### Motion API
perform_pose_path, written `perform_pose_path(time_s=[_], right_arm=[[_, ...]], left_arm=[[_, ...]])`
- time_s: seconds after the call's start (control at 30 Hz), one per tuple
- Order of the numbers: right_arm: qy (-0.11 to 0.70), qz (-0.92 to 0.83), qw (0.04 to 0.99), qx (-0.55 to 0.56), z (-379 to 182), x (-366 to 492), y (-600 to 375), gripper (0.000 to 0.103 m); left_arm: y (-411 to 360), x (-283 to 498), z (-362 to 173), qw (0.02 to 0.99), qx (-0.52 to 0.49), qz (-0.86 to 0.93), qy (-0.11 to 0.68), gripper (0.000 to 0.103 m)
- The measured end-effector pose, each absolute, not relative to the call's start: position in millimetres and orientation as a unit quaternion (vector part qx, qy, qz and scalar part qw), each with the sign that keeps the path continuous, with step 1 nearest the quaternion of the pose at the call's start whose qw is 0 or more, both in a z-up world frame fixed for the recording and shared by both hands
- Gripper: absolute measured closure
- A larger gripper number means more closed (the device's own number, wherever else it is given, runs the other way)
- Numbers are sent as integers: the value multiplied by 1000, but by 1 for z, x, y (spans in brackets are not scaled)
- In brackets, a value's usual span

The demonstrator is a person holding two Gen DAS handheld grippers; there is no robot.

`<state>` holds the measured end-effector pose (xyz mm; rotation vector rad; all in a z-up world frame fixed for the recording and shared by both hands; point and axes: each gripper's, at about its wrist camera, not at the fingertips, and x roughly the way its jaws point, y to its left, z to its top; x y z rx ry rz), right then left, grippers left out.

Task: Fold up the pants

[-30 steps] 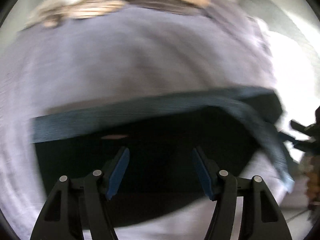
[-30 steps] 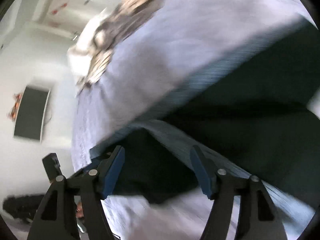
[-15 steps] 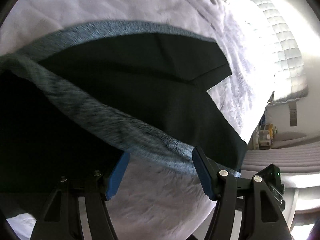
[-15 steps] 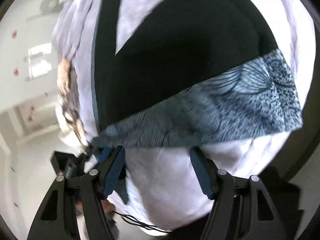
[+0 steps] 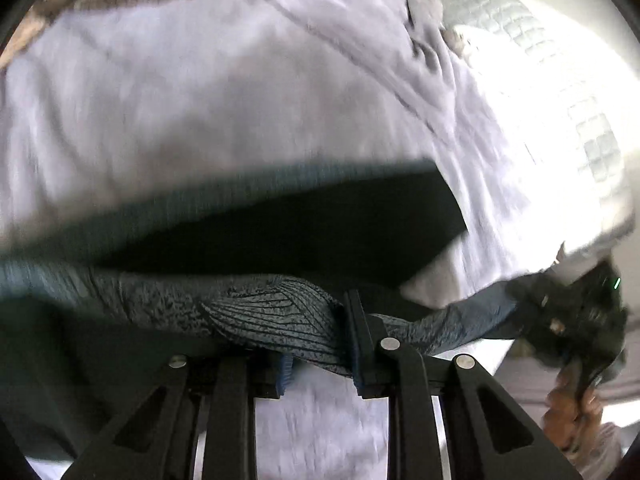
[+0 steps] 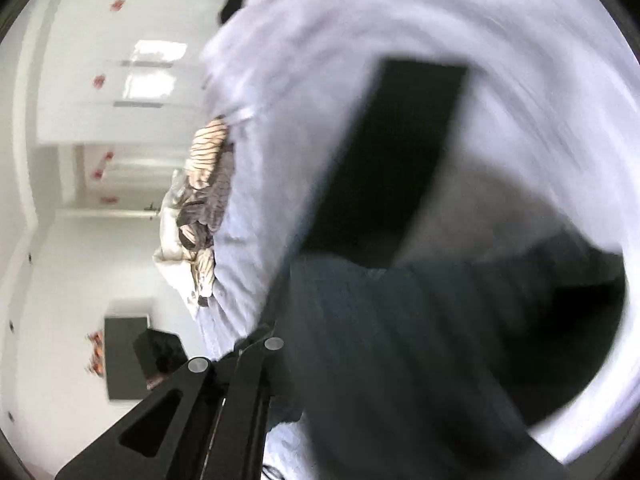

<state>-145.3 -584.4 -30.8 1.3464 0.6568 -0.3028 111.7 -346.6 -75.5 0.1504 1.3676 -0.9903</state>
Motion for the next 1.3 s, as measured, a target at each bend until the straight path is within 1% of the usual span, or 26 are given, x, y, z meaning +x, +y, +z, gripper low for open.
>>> perform_pose_path(time_s=[0.13, 0.2, 0.27, 0.3, 0.33, 0.37, 0.47, 0.5, 0.53, 0.57, 0.6, 0.67, 0.7, 0.8, 0.83, 0.87, 0.9, 0.93, 1.0, 1.07, 1.13, 1.17, 1.2, 1.23, 1.3], right_arm=[[331, -126, 740, 572, -32, -79, -644, 98], [362, -137, 741, 549, -45, -49, -666, 97], [394, -156, 729, 538, -61, -37, -682, 96], [409, -164, 721, 535, -70, -32, -688, 93], [429, -178, 710, 529, -82, -29, -695, 86], [437, -184, 706, 525, -87, -27, -699, 82], [422, -183, 721, 518, -76, -44, -704, 73], [414, -181, 728, 515, -71, -54, -705, 62], [404, -188, 736, 509, -62, -70, -702, 51], [399, -194, 738, 508, -59, -81, -702, 49], [396, -195, 738, 511, -59, -93, -702, 49], [402, -189, 728, 523, -67, -107, -702, 49], [404, -186, 725, 526, -73, -110, -703, 49], [396, -177, 719, 543, -93, -99, -709, 49], [394, -175, 714, 551, -100, -91, -711, 51], [393, -177, 706, 561, -108, -85, -715, 59], [392, -175, 701, 570, -112, -83, -717, 94], [391, -177, 694, 578, -113, -81, -718, 95], [371, -173, 717, 565, -96, -90, -713, 95], [390, -189, 726, 534, -89, -100, -706, 95], [432, -209, 709, 516, -106, -106, -704, 95], [434, -211, 693, 536, -119, -112, -706, 95], [420, -208, 686, 557, -125, -117, -708, 95], [409, -210, 683, 567, -125, -120, -708, 92], [416, -248, 681, 549, -111, -127, -705, 79]], left_arm=[[-376, 142, -95, 678, 85, -398, 612, 77], [-391, 148, -112, 677, 97, -381, 622, 77], [-397, 152, -123, 683, 109, -370, 621, 77], [-400, 154, -127, 682, 116, -366, 622, 77], [-403, 154, -129, 678, 116, -365, 627, 77], [-402, 153, -127, 677, 114, -367, 628, 77], [-390, 144, -102, 686, 118, -385, 607, 77], [-386, 142, -93, 692, 120, -386, 598, 76], [-373, 139, -81, 703, 124, -384, 585, 69], [-366, 139, -74, 713, 123, -379, 577, 39], [-353, 138, -67, 731, 114, -368, 563, 21], [-338, 140, -66, 753, 112, -344, 550, 21], [-334, 141, -72, 753, 120, -332, 556, 21], [-326, 145, -104, 743, 126, -282, 594, 21], [-325, 146, -115, 740, 132, -265, 604, 21], [-326, 143, -121, 740, 135, -255, 607, 21], [-325, 143, -124, 743, 137, -246, 607, 21], [-324, 142, -126, 748, 136, -237, 604, 21], [-319, 142, -127, 756, 132, -230, 599, 21], [-314, 144, -140, 753, 144, -215, 604, 21], [-309, 144, -158, 746, 157, -203, 615, 21], [-308, 144, -161, 746, 159, -206, 613, 21], [-309, 143, -160, 747, 165, -206, 610, 21], [-310, 142, -157, 747, 172, -206, 609, 21], [-307, 140, -149, 745, 177, -207, 608, 21]])
